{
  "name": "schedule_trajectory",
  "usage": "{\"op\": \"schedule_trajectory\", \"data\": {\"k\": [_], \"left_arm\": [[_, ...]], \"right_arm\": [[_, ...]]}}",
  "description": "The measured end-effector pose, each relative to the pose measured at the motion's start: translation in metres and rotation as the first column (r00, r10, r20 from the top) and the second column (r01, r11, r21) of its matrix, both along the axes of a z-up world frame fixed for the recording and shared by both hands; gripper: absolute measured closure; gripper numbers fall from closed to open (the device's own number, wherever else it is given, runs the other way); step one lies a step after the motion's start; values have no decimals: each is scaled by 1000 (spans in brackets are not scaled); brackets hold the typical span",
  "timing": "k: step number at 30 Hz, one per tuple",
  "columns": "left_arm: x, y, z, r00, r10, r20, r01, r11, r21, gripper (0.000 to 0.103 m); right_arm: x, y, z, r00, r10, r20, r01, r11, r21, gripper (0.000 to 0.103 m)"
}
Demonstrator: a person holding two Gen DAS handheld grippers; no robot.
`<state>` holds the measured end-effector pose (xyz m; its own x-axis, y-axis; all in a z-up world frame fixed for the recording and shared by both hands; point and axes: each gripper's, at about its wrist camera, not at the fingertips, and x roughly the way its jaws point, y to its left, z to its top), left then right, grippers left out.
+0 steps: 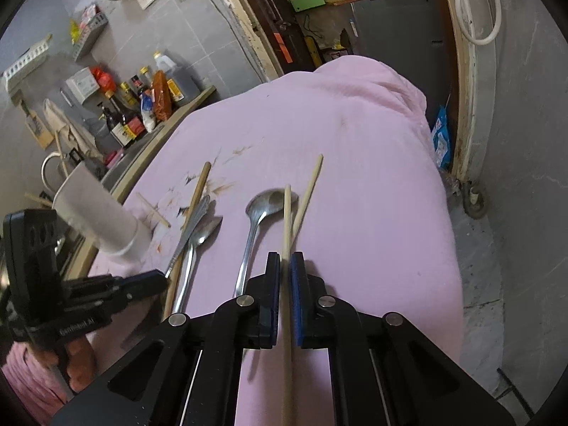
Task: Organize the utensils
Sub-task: 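Grasp a wooden chopstick with the right gripper while the left gripper grasps the metal fork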
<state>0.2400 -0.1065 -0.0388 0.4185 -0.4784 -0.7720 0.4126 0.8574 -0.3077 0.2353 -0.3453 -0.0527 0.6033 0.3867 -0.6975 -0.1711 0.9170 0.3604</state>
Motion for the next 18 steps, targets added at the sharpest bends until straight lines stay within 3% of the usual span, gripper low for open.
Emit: {"op": "schedule_trajectory", "data": {"k": [9,18], "left_arm": [[-39,24,9,1000,15,6,-15,1000,1,100],[-36,14,13,999,10,30,-13,995,96,96]], "right_arm": [[-25,4,1,1000,27,16,-25,990,-142,98],[6,27,3,998,57,-19,-60,950,-305,91]]}}
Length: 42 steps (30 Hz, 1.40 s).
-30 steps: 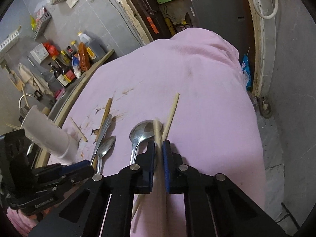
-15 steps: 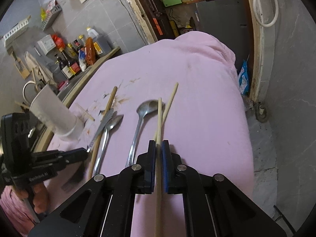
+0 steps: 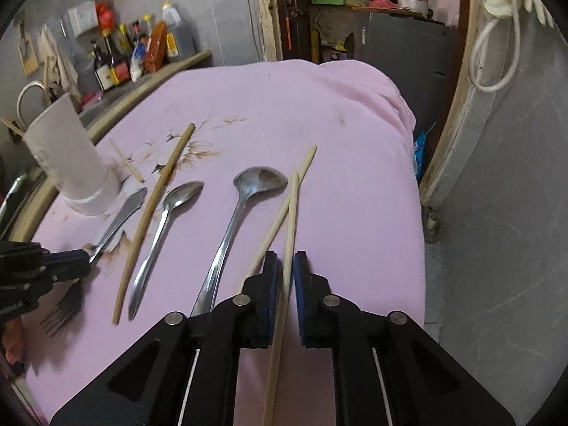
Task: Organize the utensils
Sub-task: 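Grasp a wooden chopstick with the right gripper while the left gripper grasps the metal fork, then lift the chopstick and fork up over the white caddy with both grippers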
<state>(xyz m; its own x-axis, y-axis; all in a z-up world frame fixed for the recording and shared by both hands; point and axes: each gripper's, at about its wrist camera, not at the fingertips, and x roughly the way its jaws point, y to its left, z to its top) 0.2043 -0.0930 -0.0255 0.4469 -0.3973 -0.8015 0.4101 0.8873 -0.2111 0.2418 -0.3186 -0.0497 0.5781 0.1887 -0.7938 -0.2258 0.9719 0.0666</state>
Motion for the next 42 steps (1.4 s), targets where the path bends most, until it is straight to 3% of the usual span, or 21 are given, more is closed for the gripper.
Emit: {"op": "schedule_trajectory", "data": {"k": [5,9,11,15,19,23,27,31,37,42], "left_arm": [[20,-3,-5,999,2,-44,-1,1000,19,91],[32,-4,-7,996,3,-88,-2,1000,18,91],[32,-6,-6,996,-8,-87,11,999,34,96],[24,-2,-6,997,-12,-80,11,1000,-10,100],[6,6,0,1000,-10,-18,9,998,-67,101],[-17,17,10,998,10,55,-3,993,-122,103],[-36,30,24,986,52,160,-20,981,-191,103],[-45,43,35,963,107,247,-40,964,-262,103],[-59,62,65,883,202,424,-29,925,-379,103],[-53,85,95,833,265,486,-45,907,-418,103]], "right_arm": [[28,-4,-2,997,11,-80,-7,999,48,87],[28,0,-2,997,-7,-74,10,999,43,87],[25,1,-2,998,-25,-62,27,999,33,96],[19,-15,0,996,-66,-64,75,986,152,100],[-5,-22,7,997,-75,7,71,968,240,100],[-41,-14,26,982,-64,176,11,958,288,100],[-71,10,47,929,-44,366,-64,958,278,100],[-85,33,61,871,-32,490,-123,951,283,100],[-88,57,87,765,-54,642,-222,914,340,100],[-82,83,114,658,-73,749,-302,886,352,100]]}}
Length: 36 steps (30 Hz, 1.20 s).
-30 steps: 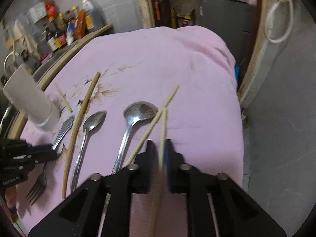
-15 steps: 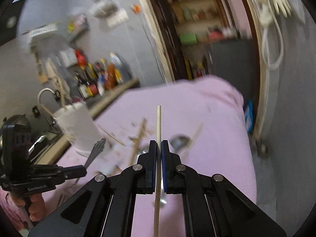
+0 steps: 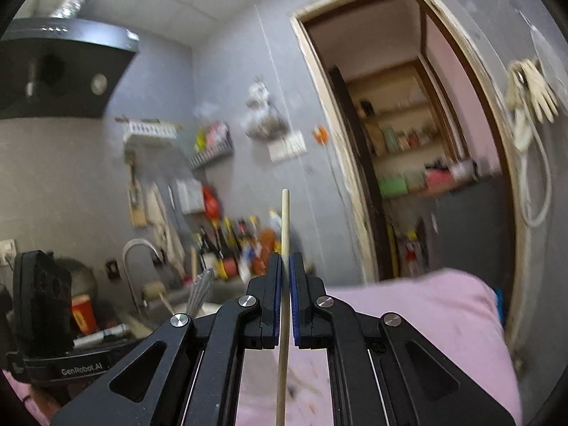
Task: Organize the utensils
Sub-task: 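Lift the chopstick and fork up over the white caddy with both grippers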
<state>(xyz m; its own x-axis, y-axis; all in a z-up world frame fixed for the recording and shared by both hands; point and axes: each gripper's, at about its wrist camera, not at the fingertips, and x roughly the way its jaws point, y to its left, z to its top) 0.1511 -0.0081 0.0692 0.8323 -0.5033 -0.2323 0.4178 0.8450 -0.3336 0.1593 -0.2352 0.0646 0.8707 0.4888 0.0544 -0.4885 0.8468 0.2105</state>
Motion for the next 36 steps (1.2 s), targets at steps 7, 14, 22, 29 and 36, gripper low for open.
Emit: {"op": "schedule_trajectory", "data": {"k": [7,14,22,29,36], "left_arm": [[22,52,35,982,150,113,-144,988,-63,103],[52,115,48,937,303,174,-274,946,-171,103],[75,146,36,861,462,213,-424,883,-202,103],[83,133,10,831,517,207,-486,854,-184,103],[88,126,-8,859,493,138,-476,868,-144,103]], "right_arm": [[30,47,26,992,11,123,-18,998,55,100],[54,75,32,980,-40,196,13,991,135,100],[71,95,19,971,-73,229,43,990,133,100],[76,104,2,970,-92,226,73,993,89,100],[81,109,-9,979,-82,187,76,996,38,100]]}}
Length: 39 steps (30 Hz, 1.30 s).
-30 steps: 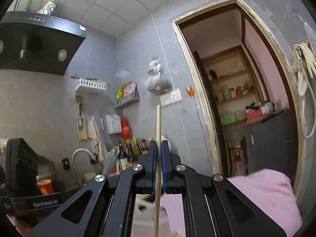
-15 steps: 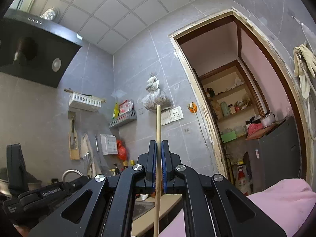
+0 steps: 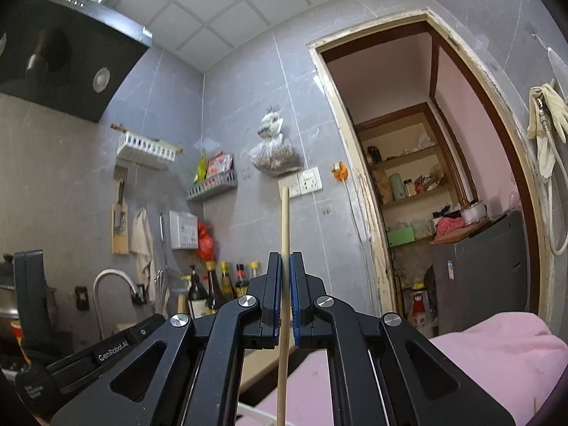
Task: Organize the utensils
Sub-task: 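Lift the chopstick and fork up over the white caddy with both grippers, then open both grippers to drop the chopstick and fork into the caddy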
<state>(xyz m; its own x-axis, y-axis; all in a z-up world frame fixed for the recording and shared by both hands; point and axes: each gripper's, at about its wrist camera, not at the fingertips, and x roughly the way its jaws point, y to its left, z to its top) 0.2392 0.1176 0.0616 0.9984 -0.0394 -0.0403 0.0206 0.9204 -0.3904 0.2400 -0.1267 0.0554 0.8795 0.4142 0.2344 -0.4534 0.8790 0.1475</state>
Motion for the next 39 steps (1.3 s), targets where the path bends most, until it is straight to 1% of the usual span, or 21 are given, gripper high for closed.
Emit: {"op": "schedule_trajectory", "data": {"k": [7,11,14,15,16,17,19,23,24,25,26,27,28,30,32,34,35,36,37,38,39], "left_arm": [[-11,-6,-2,998,-48,-47,49,999,18,103],[-12,-9,-1,992,-90,-94,93,995,29,101],[-18,-12,1,990,-102,-95,107,993,43,100],[-21,-13,1,990,-106,-91,111,993,47,99],[-22,-14,2,990,-108,-88,113,992,49,98],[-26,-16,4,990,-109,-85,114,992,54,96],[-30,-17,6,990,-111,-83,115,992,56,91],[-40,-21,11,990,-115,-76,119,991,55,89],[-43,-25,12,990,-116,-76,121,991,63,85],[-47,-28,13,990,-123,-72,128,989,68,77],[-51,-30,14,990,-128,-66,133,989,70,73],[-54,-33,16,989,-134,-59,138,988,69,68],[-58,-36,17,989,-142,-49,145,987,71,67],[-64,-43,20,988,-148,-46,151,985,87,65],[-69,-50,22,987,-152,-44,156,982,105,56],[-74,-56,23,986,-162,-40,165,980,113,42],[-76,-59,23,985,-168,-41,171,979,114,39],[-78,-61,23,984,-174,-47,179,977,114,33],[-79,-62,22,983,-178,-52,183,977,114,27],[-80,-64,21,982,-181,-60,187,976,113,24],[-80,-66,20,979,-188,-72,196,974,110,16]], "right_arm": [[0,1,-7,994,30,-100,-38,997,-73,99],[-3,1,-8,988,39,-150,-55,993,-105,97],[-11,-3,-6,986,51,-157,-70,991,-115,94],[-15,-5,-5,987,54,-154,-72,991,-114,90],[-19,-8,-4,987,56,-151,-73,991,-111,82],[-21,-10,-3,987,59,-150,-76,991,-109,80],[-27,-14,0,987,62,-146,-78,991,-109,80],[-38,-24,6,990,57,-129,-72,991,-114,78],[-41,-27,8,991,53,-126,-68,991,-115,77],[-44,-30,9,991,49,-121,-63,991,-117,76],[-46,-34,11,992,45,-117,-59,991,-118,76],[-48,-36,12,993,41,-114,-55,991,-119,72],[-51,-40,13,993,34,-110,-47,992,-121,64],[-54,-47,14,994,27,-103,-39,992,-118,52],[-58,-55,15,995,14,-98,-27,992,-124,52],[-61,-62,16,995,5,-99,-18,991,-136,50],[-62,-65,16,995,1,-100,-15,990,-140,49],[-63,-68,16,995,-5,-101,-9,989,-145,44],[-64,-73,16,995,-12,-102,-3,988,-152,36],[-65,-77,15,994,-17,-105,0,987,-161,33],[-65,-80,14,994,-24,-109,5,985,-171,30]]}}
